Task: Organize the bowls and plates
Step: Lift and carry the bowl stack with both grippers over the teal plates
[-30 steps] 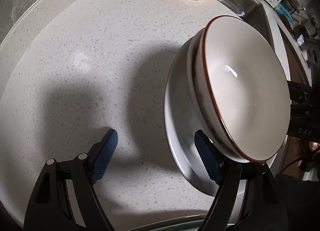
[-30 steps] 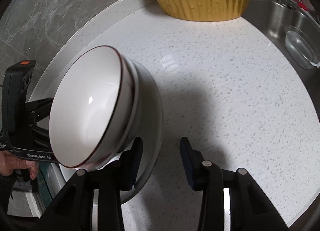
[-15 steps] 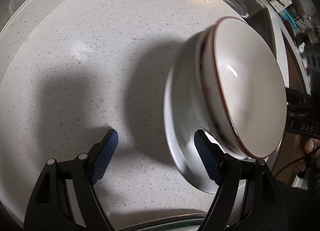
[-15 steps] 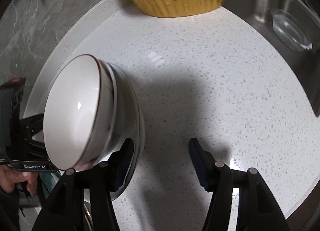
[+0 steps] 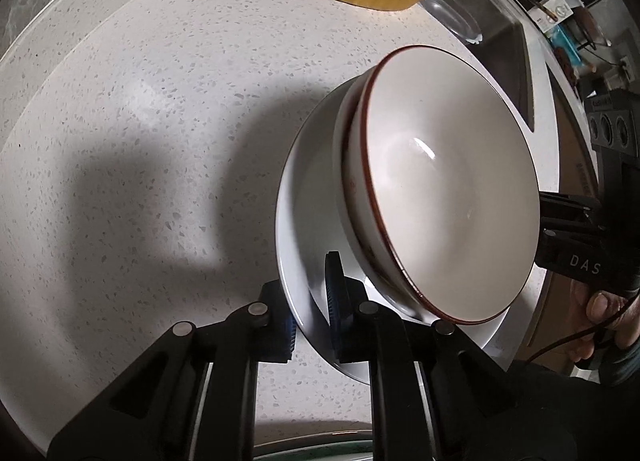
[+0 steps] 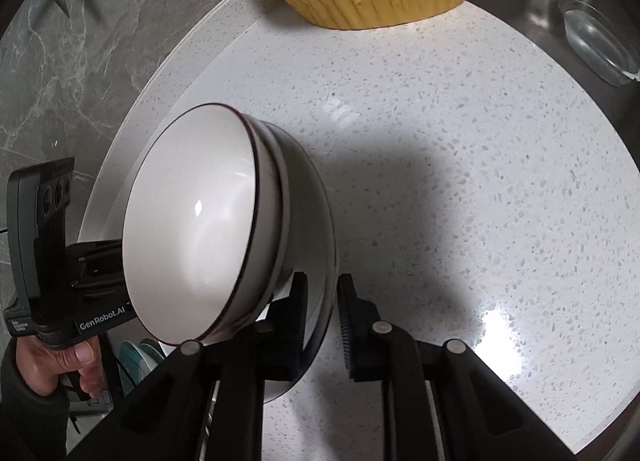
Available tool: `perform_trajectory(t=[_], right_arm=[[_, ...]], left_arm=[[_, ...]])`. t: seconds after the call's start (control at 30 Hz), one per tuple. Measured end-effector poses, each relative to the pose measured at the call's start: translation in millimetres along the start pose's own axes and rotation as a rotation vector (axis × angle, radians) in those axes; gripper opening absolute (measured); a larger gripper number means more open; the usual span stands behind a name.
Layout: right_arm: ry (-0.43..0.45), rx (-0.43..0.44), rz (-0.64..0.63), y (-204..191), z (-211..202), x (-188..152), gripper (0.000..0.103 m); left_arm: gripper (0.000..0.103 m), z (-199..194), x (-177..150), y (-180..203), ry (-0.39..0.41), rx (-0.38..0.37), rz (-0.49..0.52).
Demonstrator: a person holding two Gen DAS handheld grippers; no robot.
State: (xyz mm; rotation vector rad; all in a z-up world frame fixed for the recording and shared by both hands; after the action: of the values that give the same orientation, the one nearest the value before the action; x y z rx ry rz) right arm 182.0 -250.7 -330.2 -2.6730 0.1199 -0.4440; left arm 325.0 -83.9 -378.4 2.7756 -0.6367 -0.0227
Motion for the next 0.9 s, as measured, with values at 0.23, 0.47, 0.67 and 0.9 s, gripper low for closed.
perform_trajectory(t=[0.23,0.47,0.67,0.9], right_arm=[[-0.015,-0.031,-0.015,-10,5,2,0.015],[-0.014,-0.062,-0.027,-14,4,1,0.015],[-0.007,-0.068,-0.034,-15,-4,1,0.015],[0.007,-0.071,-0.050,-21,-19,3,0.015]], left_arm=[[0.011,-5,-7,-1,0.010,0.012,0.012],[0.010,-5,-9,8,0.005,0.008,0.014],[0.010,-14,-8,11,0.013,0.006,0.012],[0.011,-35,-8,14,0.031,0.007,0.015]])
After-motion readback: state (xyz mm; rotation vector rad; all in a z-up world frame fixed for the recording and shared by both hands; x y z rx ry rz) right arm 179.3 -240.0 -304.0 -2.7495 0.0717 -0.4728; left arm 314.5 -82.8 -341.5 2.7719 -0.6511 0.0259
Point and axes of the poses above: each gripper's, at about its wrist camera, not at the fingertips, and z roughly the way its jaws point, y to its right, x to its top, the point moved 7 cm from there along z, roughly the way its jaws point, and after that the axes turned 11 degrees about -z, right-handed, at the moved point
